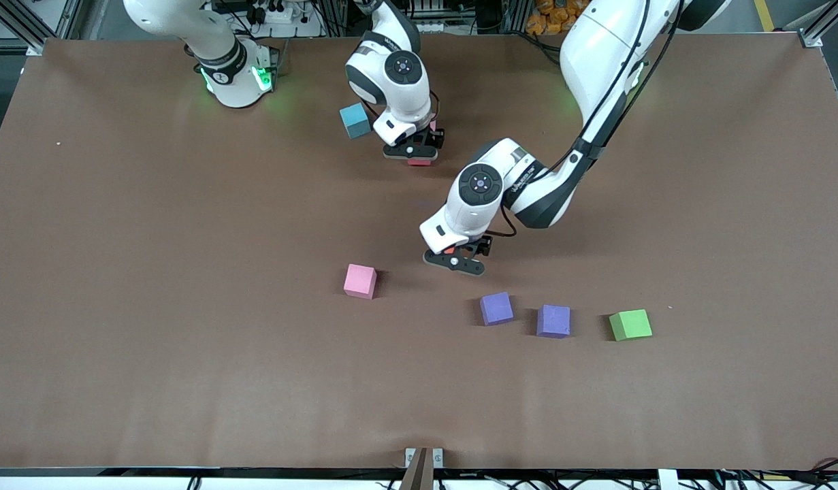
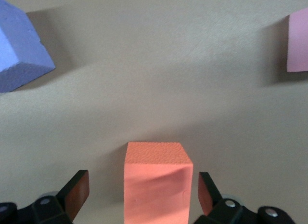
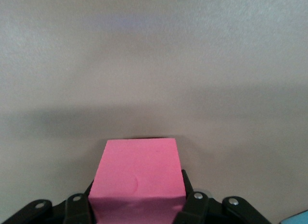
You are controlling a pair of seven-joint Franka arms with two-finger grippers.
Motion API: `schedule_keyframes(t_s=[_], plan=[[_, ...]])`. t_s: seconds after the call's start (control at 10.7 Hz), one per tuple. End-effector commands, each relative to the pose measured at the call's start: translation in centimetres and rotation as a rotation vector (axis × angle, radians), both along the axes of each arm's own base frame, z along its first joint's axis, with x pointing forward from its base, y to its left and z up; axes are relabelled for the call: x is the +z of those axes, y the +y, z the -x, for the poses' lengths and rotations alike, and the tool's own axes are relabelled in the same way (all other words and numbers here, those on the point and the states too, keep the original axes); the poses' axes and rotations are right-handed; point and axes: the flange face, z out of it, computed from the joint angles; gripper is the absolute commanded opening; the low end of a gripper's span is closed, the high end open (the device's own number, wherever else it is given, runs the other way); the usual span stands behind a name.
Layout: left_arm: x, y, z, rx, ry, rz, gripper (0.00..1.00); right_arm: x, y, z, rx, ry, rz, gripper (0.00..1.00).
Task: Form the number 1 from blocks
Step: 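Grasp the orange block with the left gripper while the right gripper lowers red, then place the red block below the pale pink block with the right gripper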
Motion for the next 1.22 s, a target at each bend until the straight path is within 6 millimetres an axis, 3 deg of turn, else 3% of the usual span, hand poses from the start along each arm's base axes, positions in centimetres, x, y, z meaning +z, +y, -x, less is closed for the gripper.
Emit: schedule_keyframes(t_s=[0.0, 0.09, 0.19, 0.38, 0.47, 0.75, 0.84, 0.94, 1.03, 1.12], plan=[[-0.5, -1.0, -0.1, -0.034, -0.027, 0.002, 1.0, -0.4, 0.7, 1.3, -0.014, 0.005, -0.005, 0.59], [-1.0, -1.0, 0.1, -0.043, -0.026, -0.006, 1.0, -0.5, 0.7, 1.4, -0.011, 0.003, -0.006, 0.68], [-1.6, -1.3, 0.4, -0.054, -0.025, -0.015, 1.0, -0.4, 0.7, 1.4, -0.012, 0.003, -0.004, 1.0], [-2.5, -1.3, 0.6, -0.058, -0.019, -0.027, 1.0, 0.6, -0.4, 0.3, -0.034, 0.001, -0.005, 1.0], [-2.8, -1.4, 0.8, -0.06, -0.015, -0.03, 1.0, 2.0, -1.9, -1.0, -0.06, -0.007, -0.013, 1.0], [-3.4, -1.9, 1.7, -0.059, -0.024, -0.055, 0.7, 6.5, -6.4, -2.5, -0.061, -0.016, -0.005, 1.0], [-3.2, -1.8, 1.6, -0.055, -0.024, -0.054, 0.51, 7.6, -8.2, -3.1, -0.045, -0.001, 0.02, 1.0], [-3.2, -1.8, 1.6, -0.028, -0.023, -0.054, 0.19, 8.2, -10.2, -4.0, -0.014, 0.015, 0.041, 1.0], [-3.1, -1.9, 1.7, 0.024, -0.021, -0.054, 0.0, 8.8, -12.4, -5.6, -0.002, 0.023, 0.046, 1.0], [-2.6, -2.2, 1.8, 0.089, -0.018, -0.051, 0.0, 9.4, -14.6, -7.4, 0.01, 0.031, 0.048, 1.0]])
